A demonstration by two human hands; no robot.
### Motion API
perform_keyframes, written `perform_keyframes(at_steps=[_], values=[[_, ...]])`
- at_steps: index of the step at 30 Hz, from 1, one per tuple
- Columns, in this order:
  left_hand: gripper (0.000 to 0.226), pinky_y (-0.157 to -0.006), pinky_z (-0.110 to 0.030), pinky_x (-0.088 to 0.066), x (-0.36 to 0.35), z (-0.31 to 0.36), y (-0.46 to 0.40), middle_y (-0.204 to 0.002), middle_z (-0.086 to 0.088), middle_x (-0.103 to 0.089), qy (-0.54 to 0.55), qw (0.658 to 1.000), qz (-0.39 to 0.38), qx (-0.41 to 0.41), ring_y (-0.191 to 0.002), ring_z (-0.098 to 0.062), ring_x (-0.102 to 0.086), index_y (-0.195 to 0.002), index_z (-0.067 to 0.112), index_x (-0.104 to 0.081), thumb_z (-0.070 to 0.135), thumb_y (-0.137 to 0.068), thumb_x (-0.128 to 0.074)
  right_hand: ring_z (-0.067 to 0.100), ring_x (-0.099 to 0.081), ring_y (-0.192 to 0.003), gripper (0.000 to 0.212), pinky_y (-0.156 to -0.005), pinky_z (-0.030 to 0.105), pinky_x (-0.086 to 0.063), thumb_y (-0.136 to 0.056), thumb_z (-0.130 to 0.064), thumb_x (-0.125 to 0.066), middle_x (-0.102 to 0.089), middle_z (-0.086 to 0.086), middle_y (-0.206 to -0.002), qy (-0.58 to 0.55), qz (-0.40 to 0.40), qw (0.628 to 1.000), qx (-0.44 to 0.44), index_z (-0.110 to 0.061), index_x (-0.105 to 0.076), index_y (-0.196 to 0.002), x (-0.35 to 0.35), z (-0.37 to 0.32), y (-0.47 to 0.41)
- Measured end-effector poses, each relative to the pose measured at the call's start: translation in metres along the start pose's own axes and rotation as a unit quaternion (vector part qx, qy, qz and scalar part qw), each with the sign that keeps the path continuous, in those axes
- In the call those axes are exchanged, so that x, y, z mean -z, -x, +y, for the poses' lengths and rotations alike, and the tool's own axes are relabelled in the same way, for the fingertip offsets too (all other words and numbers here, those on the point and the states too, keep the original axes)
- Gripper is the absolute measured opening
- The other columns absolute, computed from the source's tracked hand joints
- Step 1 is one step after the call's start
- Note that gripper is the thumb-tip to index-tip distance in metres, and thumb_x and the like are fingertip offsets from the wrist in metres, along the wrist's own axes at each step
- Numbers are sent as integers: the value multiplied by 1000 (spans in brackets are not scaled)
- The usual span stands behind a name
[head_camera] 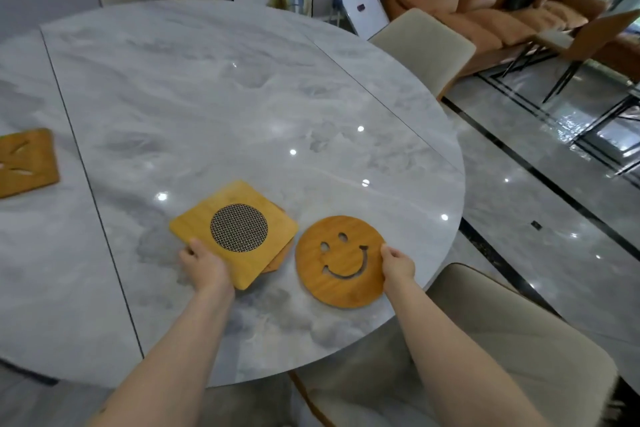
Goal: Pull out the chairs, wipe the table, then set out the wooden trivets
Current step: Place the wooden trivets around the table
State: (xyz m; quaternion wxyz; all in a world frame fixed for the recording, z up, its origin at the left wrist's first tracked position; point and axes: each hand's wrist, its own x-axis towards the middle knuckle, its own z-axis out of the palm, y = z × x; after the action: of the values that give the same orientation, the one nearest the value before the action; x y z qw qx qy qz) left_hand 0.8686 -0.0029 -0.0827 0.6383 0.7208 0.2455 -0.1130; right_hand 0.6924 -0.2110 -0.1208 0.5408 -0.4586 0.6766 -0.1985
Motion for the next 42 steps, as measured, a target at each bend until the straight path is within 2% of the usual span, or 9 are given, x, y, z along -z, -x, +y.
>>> perform_keyframes(at_steps=[6, 10, 14, 17, 21, 28, 32, 37, 42], values=[[41, -92, -39, -44, -7, -10, -7, -124, -17, -56, 21, 999, -31, -4, -108, -30, -55, -121, 2, -47, 34, -102, -30, 31, -57, -107, 28, -86, 36, -46, -95, -22, -55, -61, 15, -118, 198, 57, 972, 114, -2, -61, -115, 0, -8, 11], [21, -88, -37, -46, -13, -10, -7, -108, -12, -55, 45, 998, -45, -7, -96, -24, -54, -104, 13, -43, 30, -103, -31, 28, -49, -118, 31, -97, 35, -41, -92, -26, -57, -54, 9, -124, 404, 63, 869, 279, -7, -59, -116, -4, -5, 21], [17, -79, -30, -41, -15, -3, 3, -103, -6, -48, 37, 998, -53, -10, -92, -16, -46, -101, 15, -39, 28, -103, -29, 23, -19, -145, 69, -118, 35, -15, -85, -49, -63, -32, 3, -153, 445, -94, 805, 381, -20, -40, -143, -12, 7, 26], [26, -61, -24, -33, -16, 0, 8, -91, -2, -49, 30, 998, -60, -21, -85, -16, -46, -81, 23, -39, 27, -104, -29, 20, 4, -148, 96, -118, 39, 2, -78, -64, -62, -1, 0, -161, 487, -167, 782, 352, -26, -14, -152, -10, 15, 32], [33, -57, -23, -36, -18, -1, 5, -75, 10, -41, 20, 998, -61, -8, -77, -16, -46, -71, 26, -31, 28, -104, -29, 20, 14, -147, 113, -117, 40, 8, -73, -67, -65, 14, 1, -160, 526, -192, 761, 328, -26, 4, -153, -8, 24, 30], [25, -76, -28, -38, -20, -4, -1, -82, 1, -49, 24, 997, -75, 0, -90, -18, -47, -85, 18, -41, 30, -103, -29, 21, 12, -147, 114, -117, 42, 7, -72, -67, -65, 12, 1, -160, 534, -190, 758, 324, -26, 4, -153, -8, 23, 29], [25, -79, -36, -43, -21, -4, 4, -83, 1, -50, 19, 995, -96, -3, -90, -19, -49, -88, 17, -40, 33, -103, -30, 20, 4, -148, 94, -118, 39, 3, -83, -61, -58, 4, 0, -161, 504, -171, 783, 324, -25, -6, -153, -7, 17, 34], [24, -82, -40, -47, -20, -2, 28, -100, -10, -54, 12, 989, -147, -3, -91, -22, -53, -101, 12, -41, 34, -102, -31, 21, -29, -141, 53, -116, 33, -23, -100, -40, -42, -32, 5, -153, 365, -149, 871, 292, -16, -34, -146, 6, 1, 59], [23, -75, -31, -41, -25, -4, 70, -101, -10, -51, 1, 976, -218, -24, -91, -20, -50, -102, 10, -40, 31, -103, -30, 17, -54, -108, 39, -85, 21, -36, -102, -33, -37, -60, 7, -124, 245, -127, 927, 252, -9, -57, -126, 38, -16, 85]])
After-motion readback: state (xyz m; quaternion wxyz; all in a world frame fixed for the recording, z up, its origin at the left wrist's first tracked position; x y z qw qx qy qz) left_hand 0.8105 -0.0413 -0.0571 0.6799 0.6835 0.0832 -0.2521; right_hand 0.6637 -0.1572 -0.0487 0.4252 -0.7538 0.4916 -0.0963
